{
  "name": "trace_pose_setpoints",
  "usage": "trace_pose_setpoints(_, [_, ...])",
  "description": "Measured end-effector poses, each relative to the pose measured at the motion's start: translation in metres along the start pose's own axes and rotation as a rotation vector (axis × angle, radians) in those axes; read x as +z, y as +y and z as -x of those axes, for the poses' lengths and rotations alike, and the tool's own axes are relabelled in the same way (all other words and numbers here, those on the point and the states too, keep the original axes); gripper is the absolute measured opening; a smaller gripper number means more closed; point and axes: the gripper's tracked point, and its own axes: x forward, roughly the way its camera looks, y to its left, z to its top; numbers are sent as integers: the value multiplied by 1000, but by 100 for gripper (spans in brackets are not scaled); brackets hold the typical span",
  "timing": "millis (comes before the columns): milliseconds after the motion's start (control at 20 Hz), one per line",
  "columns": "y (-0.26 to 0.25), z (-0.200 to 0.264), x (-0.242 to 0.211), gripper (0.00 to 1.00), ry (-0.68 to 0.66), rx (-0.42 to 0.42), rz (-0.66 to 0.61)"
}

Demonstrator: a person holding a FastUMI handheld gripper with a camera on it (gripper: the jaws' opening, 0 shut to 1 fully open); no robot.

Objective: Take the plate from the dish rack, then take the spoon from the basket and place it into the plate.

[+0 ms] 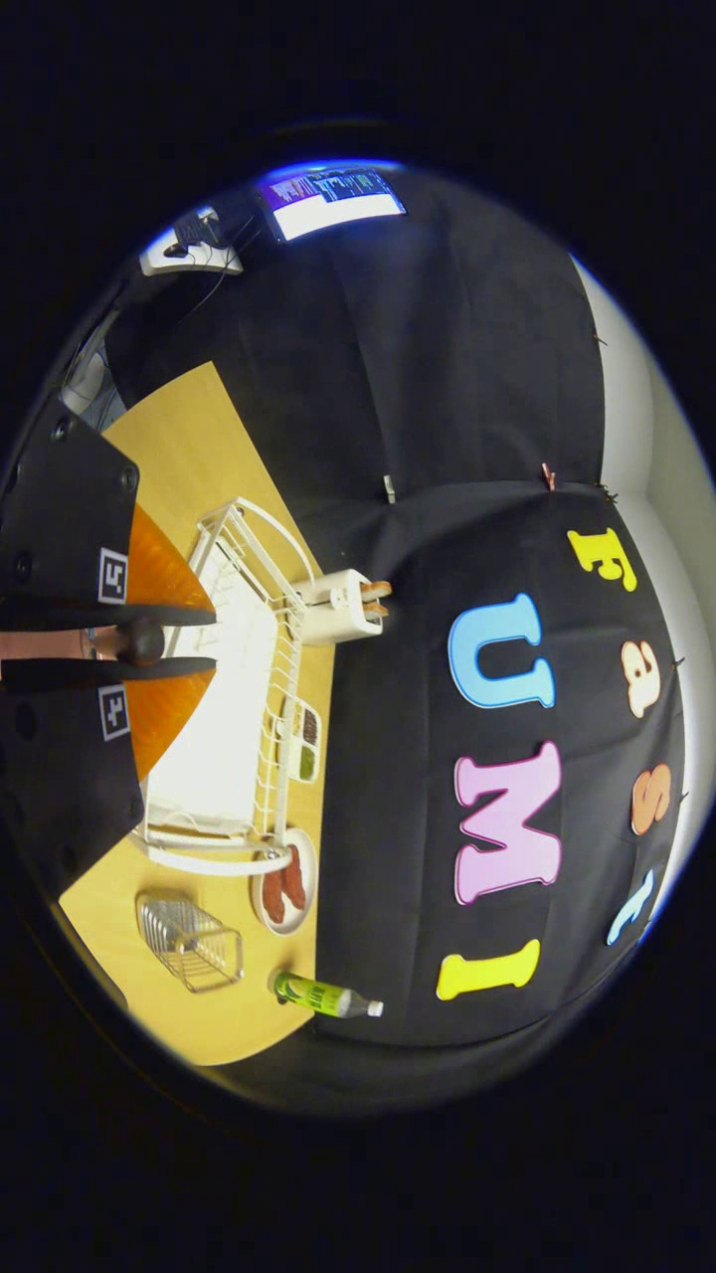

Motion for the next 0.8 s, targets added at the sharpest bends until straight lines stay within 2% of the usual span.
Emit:
trace_pose_setpoints(400, [-13, -21, -30, 15, -14, 8, 33])
trace_pose_setpoints(800, [-30, -4, -54, 20, 10, 4, 47])
